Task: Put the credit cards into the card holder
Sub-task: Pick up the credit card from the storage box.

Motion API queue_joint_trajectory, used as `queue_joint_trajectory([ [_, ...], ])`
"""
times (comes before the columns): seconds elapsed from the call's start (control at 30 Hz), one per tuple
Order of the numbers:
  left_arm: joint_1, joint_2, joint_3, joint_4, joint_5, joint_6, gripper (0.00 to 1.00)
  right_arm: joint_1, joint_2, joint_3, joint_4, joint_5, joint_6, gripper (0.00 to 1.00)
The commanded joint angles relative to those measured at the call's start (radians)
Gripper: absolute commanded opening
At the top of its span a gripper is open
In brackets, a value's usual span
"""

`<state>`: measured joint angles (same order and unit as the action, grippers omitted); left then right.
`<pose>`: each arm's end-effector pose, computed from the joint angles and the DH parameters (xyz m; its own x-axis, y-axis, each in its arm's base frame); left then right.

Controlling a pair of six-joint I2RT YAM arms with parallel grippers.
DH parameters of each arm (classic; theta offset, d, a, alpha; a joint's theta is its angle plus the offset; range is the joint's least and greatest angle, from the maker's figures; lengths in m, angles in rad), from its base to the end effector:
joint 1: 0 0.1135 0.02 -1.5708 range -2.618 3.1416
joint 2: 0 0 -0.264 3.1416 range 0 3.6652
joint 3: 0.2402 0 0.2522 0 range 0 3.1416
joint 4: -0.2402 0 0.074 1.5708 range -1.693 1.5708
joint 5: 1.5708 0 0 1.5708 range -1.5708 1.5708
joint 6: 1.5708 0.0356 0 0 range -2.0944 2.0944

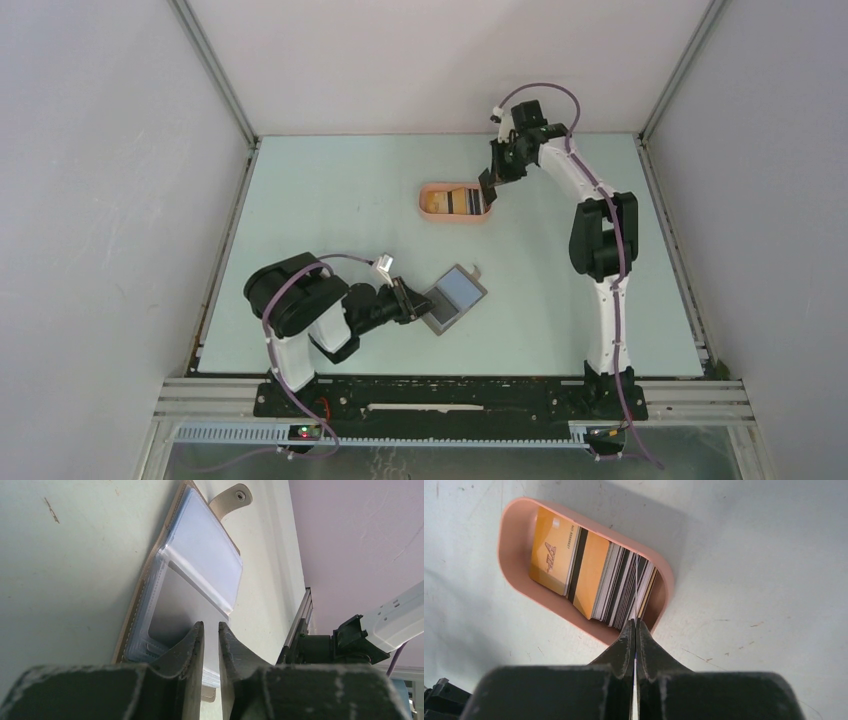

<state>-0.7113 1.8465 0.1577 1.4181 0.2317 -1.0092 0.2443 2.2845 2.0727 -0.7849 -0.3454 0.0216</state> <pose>0.1668 -0.1546 0.0882 -0.7875 -0.4088 -0.4612 0.2562 0.4634 -0.8483 0.4854 0.1334 0.2300 -0.8233 -0.1843 -0.5368 -0.3883 0.8727 0.2960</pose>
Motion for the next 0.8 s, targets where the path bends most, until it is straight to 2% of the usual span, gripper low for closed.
queue_joint_trajectory([
  [0.0,-0.002,-0.039,-0.025,0.01,-0.008,0.03,0.22,-0.006,-0.079,-0.001,0.024,0.038,0.0,0.0],
  [0.17,-0.002,-0.069,-0.039,0.008,-0.009,0.031,0.26,-0.023,-0.148,-0.045,0.026,-0.014,-0.019,0.0],
  [0.3,-0.003,-0.125,-0.058,0.007,-0.003,0.037,0.3,-0.052,-0.283,-0.178,0.05,-0.229,-0.092,0.0],
  [0.47,-0.003,-0.244,-0.09,-0.007,0.008,0.055,0.37,-0.067,-0.518,-0.433,0.103,-0.56,-0.195,0.0],
  [0.57,-0.004,-0.329,-0.108,-0.018,0.018,0.075,0.41,-0.058,-0.624,-0.557,0.094,-0.68,-0.26,0.0],
  [0.77,-0.006,-0.545,-0.151,-0.091,0.012,0.126,0.43,-0.02,-0.782,-0.753,0.053,-0.809,-0.4,0.0],
])
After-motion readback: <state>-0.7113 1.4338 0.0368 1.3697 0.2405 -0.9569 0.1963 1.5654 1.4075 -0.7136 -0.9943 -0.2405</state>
